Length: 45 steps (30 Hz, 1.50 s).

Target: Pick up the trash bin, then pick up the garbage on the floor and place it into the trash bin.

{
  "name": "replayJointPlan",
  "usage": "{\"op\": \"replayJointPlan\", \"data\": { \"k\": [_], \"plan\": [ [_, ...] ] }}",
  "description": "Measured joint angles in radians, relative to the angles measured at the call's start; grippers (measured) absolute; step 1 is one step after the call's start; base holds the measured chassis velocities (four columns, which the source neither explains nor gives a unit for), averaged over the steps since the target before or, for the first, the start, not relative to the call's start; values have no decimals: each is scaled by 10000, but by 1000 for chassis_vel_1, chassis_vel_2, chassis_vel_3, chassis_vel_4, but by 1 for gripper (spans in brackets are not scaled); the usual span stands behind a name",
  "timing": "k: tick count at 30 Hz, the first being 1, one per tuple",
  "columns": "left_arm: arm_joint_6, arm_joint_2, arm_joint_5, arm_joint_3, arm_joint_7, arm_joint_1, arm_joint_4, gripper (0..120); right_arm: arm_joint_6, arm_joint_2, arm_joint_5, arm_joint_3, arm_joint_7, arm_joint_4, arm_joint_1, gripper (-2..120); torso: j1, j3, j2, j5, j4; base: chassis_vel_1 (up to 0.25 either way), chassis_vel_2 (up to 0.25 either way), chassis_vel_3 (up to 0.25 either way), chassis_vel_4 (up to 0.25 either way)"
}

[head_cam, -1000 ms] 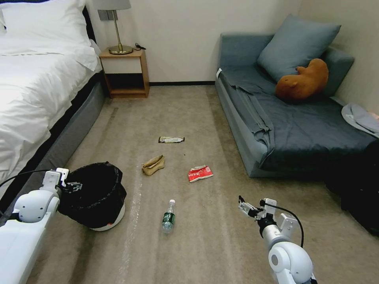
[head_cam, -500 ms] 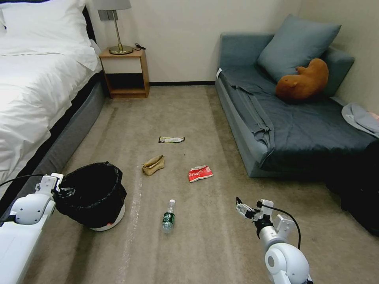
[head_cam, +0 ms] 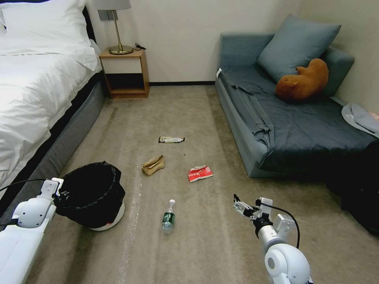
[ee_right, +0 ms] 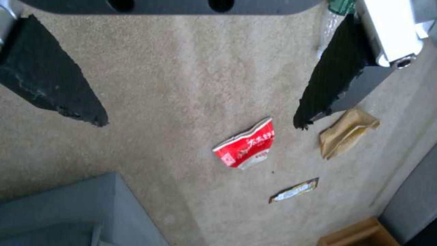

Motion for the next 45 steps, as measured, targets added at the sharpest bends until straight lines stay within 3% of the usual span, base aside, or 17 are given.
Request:
{"op": "replayJointPlan", "data": {
  "k": [2,6,12,14,17,29,34,45],
  "plan": [
    [-89,-14,-30,-68,20,17,-1,27,4,5,34,-23,0,36,-17,100,0,0,0,1,0,0,0,0,0],
    [-260,-63,-48,-146,99,44,33,18,6,3,70,-30,3,49,-36,100,-1,-1,1,6,-1,0,0,0,0],
    [-553,-120,-73,-184,136,62,103,17,6,-10,84,-30,7,49,-47,100,-1,-2,1,9,3,0,0,0,0],
    [-1329,-335,-451,-257,29,44,188,16,14,-57,87,-29,9,-9,-82,100,-1,-1,0,8,6,0,0,0,0],
    [-1561,-447,-636,-290,-56,36,87,14,23,-95,87,-18,13,-47,-97,100,-1,-2,0,4,3,0,0,0,0],
    [-1584,-714,-825,-494,-300,51,-674,10,-114,-263,89,20,-5,-163,-178,100,0,0,-1,-8,-5,0,0,0,0],
    [-1568,-441,-622,-639,-300,103,-1359,7,-123,-362,112,-61,-24,-413,-34,100,0,1,-1,-1,0,0,0,0,0],
    [-1741,-214,-406,-1003,-172,284,-2034,6,-103,-463,116,-333,-49,-754,250,100,0,0,-1,1,1,0,0,0,0]
  ]
}}
